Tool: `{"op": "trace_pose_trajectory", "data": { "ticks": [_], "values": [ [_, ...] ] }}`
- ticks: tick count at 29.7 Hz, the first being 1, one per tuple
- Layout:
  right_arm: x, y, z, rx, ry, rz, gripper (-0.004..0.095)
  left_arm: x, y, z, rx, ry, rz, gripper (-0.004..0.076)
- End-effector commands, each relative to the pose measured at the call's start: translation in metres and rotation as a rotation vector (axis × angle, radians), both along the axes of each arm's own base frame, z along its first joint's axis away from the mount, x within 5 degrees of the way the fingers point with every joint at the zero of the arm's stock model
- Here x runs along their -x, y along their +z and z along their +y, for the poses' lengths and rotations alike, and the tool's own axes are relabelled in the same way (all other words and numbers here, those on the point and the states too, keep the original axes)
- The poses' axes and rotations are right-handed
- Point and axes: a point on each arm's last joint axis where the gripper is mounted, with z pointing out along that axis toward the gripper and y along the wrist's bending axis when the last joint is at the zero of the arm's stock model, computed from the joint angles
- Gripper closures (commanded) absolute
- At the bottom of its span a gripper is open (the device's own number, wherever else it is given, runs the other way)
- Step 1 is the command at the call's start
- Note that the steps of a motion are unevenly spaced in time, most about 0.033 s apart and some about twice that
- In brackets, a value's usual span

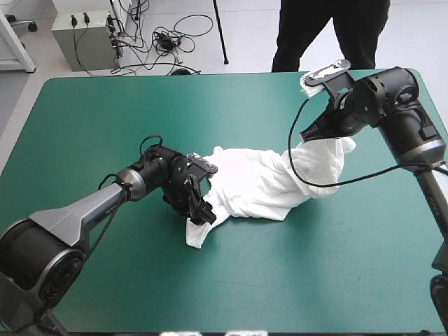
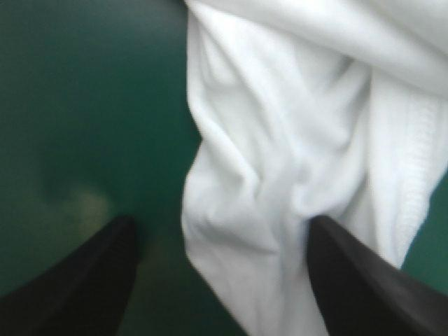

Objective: Fold the cloth

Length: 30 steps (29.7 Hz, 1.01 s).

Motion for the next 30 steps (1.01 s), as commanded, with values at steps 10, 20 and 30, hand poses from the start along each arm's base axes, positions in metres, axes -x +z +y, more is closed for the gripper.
{"op": "trace_pose_trajectory", "data": {
  "ticks": [10,20,30],
  "values": [
    [0.015,0.024,-0.002,-0.034,0.03,-0.073,0.0925,0.002,0.014,-0.012,0.143,0.034,0.018,0.0733],
    [0.014,0.022,-0.003,-0.018,0.025,-0.069,0.0925,0.004,0.08,-0.001,0.123,-0.005,-0.156,0.0733],
    [0.02,0.035,-0.007,-0.032,0.005,-0.115,0.0925,0.047,0.234,0.037,0.23,0.025,-0.524,0.0733]
  ]
}}
